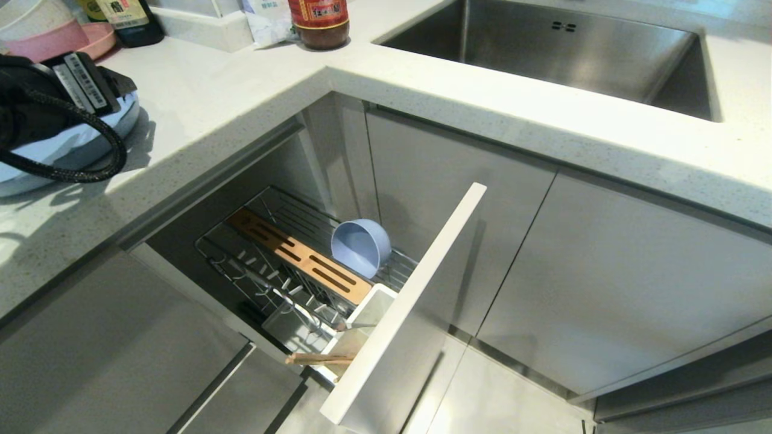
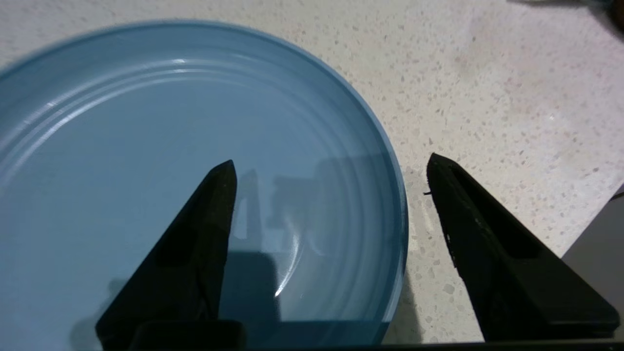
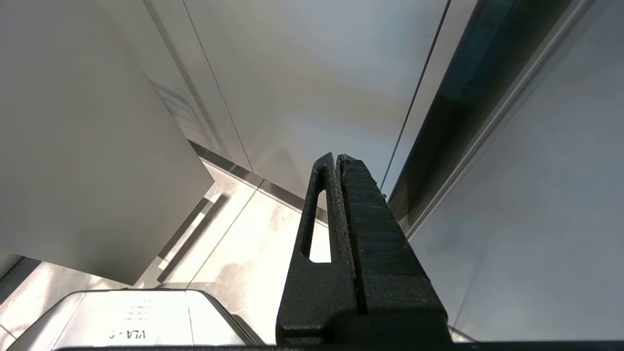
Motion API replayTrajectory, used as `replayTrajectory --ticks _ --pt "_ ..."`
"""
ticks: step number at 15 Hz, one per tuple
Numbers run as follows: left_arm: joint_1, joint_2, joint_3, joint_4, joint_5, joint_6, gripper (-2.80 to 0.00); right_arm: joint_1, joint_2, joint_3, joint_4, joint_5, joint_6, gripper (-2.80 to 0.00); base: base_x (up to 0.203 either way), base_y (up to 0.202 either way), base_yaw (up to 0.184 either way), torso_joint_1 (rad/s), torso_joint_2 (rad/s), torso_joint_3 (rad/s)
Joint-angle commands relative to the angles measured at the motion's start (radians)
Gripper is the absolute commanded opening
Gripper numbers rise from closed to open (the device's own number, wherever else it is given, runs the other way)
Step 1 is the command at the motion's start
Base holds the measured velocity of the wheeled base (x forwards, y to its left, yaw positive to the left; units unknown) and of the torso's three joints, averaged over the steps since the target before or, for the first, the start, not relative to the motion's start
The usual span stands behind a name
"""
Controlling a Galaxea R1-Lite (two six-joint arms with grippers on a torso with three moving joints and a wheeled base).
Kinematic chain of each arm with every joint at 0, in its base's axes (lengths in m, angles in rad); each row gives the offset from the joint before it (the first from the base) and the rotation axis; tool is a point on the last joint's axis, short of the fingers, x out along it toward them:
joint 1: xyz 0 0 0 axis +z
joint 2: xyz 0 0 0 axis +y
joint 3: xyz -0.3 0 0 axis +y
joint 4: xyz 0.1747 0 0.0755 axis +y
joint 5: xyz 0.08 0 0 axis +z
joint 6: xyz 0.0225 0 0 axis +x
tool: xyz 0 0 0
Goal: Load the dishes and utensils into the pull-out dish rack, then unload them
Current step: Pick up the plate and place it in the cupboard
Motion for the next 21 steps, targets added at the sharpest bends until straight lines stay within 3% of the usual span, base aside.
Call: replayTrajectory --ticks 1,14,15,16,21 --pt "0.0 0.024 0.001 0.002 -0.001 -0.001 0.0 0.0 -0.004 0.002 0.0 0.0 0.001 -2.8 0.0 0.0 0.0 0.0 0.0 0.0" --pt "-0.001 0.055 0.002 0.036 -0.02 0.0 0.0 0.0 -0.004 0.002 -0.001 0.0 0.001 -2.8 0.0 0.0 0.0 0.0 0.0 0.0" --pt "0.0 0.055 0.004 0.037 -0.02 0.001 -0.27 0.0 -0.004 0.002 -0.001 0.0 0.0 -2.8 0.0 0.0 0.0 0.0 0.0 0.0" --pt "0.0 0.056 0.004 0.037 -0.02 0.001 -2.8 0.0 -0.003 0.002 -0.001 0.0 0.0 -2.8 0.0 0.0 0.0 0.0 0.0 0.0" --pt "-0.001 0.052 0.004 0.036 -0.02 -0.001 -2.8 0.0 -0.002 0.002 0.0 0.0 0.001 -2.8 0.0 0.0 0.0 0.0 0.0 0.0"
